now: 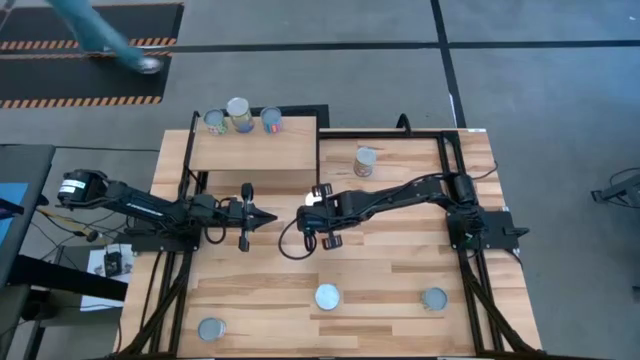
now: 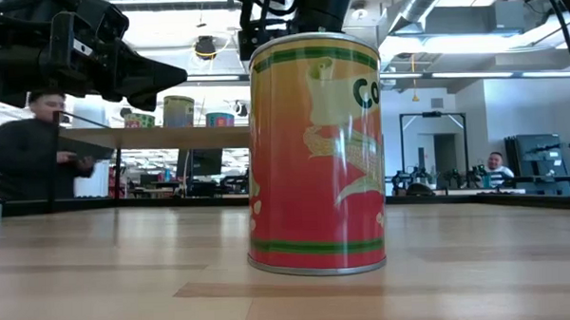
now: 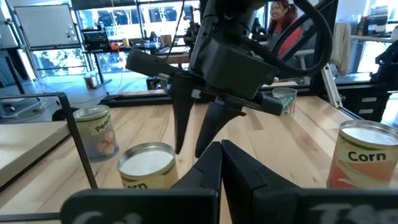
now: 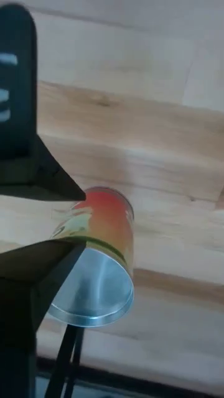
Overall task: Pick and place cans onto a shelf
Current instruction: Put the right orange can on the shelf
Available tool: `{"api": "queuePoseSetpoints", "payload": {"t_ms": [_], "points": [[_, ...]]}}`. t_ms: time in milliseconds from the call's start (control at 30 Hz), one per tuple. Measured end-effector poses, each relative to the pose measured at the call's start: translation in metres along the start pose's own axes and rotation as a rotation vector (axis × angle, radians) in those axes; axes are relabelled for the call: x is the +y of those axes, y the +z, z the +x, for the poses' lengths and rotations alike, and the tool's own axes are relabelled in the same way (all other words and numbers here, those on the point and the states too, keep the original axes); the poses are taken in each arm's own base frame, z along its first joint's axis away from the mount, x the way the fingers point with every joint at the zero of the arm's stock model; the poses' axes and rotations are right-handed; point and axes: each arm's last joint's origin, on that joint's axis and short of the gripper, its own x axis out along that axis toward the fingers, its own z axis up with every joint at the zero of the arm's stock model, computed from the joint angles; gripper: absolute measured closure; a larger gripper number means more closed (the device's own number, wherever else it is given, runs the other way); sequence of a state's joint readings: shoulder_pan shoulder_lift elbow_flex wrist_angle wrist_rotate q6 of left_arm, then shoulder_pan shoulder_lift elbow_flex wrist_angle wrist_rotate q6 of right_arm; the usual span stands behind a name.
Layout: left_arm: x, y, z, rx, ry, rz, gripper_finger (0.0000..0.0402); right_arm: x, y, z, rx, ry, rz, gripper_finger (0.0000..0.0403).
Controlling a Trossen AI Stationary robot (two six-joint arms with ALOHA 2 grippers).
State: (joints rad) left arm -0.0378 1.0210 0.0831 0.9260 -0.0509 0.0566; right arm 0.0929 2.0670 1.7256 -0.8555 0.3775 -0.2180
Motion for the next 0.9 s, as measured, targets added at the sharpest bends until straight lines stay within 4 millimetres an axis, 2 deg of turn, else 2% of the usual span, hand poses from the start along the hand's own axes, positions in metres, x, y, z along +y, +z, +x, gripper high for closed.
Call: {"api": "queuePoseSetpoints", "payload": {"t_ms": [200, 400, 633, 800, 900], "points": [[0.0, 0.0, 0.0, 0.001, 0.0, 0.0, 0.0401, -0.002, 0.0, 0.001, 0.005, -0.026, 0.003, 0.0233], [0.0, 0.0, 0.0, 0.001, 0.0, 0.0, 0.0401, -0.007, -0.001, 0.002, 0.009, -0.048, 0.01, 0.0228], [0.0, 0.0, 0.0, 0.0, -0.014, -0.009, 0.0401, -0.019, -0.003, 0.007, -0.002, -0.007, 0.032, 0.0271], [0.0, 0.0, 0.0, 0.0, -0.014, -0.009, 0.0401, -0.019, -0.004, 0.007, -0.004, 0.044, 0.03, 0.0321], [0.0, 0.0, 0.0, 0.0, -0.014, -0.009, 0.0401, -0.022, -0.005, 0.009, -0.003, 0.043, 0.037, 0.0333]]}}
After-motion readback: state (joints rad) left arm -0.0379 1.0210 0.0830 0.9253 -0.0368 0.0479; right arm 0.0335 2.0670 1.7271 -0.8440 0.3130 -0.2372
